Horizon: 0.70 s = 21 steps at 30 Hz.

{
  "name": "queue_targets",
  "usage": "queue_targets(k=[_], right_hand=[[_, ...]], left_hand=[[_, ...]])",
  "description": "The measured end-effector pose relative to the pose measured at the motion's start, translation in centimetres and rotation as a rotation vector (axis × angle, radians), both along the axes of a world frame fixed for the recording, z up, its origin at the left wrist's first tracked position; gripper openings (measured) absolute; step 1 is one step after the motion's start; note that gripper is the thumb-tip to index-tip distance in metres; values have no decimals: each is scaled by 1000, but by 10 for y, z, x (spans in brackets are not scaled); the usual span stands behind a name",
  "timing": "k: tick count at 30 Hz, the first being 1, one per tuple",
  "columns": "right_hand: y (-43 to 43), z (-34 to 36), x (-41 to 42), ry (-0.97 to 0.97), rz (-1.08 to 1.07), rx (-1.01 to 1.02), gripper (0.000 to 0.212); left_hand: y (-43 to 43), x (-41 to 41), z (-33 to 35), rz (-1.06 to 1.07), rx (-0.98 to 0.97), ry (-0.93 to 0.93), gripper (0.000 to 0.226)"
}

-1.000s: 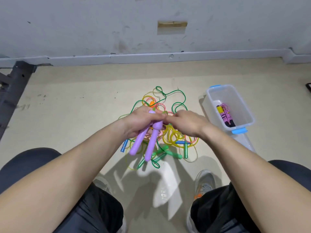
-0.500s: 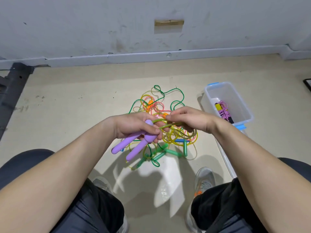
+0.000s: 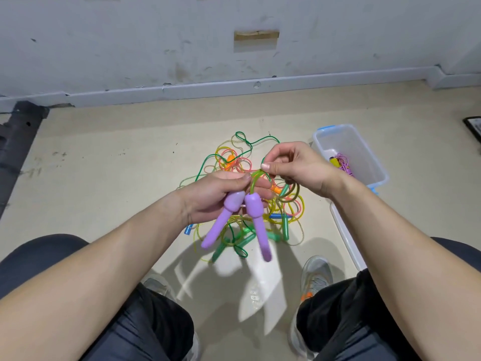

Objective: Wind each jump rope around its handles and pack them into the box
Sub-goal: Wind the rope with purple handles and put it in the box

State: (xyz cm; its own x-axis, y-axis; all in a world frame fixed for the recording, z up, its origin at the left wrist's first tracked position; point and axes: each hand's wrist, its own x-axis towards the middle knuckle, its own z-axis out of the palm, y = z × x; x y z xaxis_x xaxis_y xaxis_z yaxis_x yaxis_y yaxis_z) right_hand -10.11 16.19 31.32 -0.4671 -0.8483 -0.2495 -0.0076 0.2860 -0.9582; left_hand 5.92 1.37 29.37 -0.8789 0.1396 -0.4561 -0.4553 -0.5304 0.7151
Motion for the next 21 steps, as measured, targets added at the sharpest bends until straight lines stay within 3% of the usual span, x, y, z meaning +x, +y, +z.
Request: queue_targets(k=[6, 13, 17, 21], right_hand=[[-2, 0, -5, 48, 44, 10, 15], [-1, 1, -11, 116, 201, 100, 16], [-2, -1, -9, 140, 221, 147, 15], [-2, 3, -8, 179, 163, 133, 18]], left_hand=[[9, 2, -10, 80, 13, -6, 29], [5, 1, -18, -27, -82, -29, 27], [8, -1, -16, -47, -196, -33, 42], [16, -3, -12, 13, -162, -26, 25]])
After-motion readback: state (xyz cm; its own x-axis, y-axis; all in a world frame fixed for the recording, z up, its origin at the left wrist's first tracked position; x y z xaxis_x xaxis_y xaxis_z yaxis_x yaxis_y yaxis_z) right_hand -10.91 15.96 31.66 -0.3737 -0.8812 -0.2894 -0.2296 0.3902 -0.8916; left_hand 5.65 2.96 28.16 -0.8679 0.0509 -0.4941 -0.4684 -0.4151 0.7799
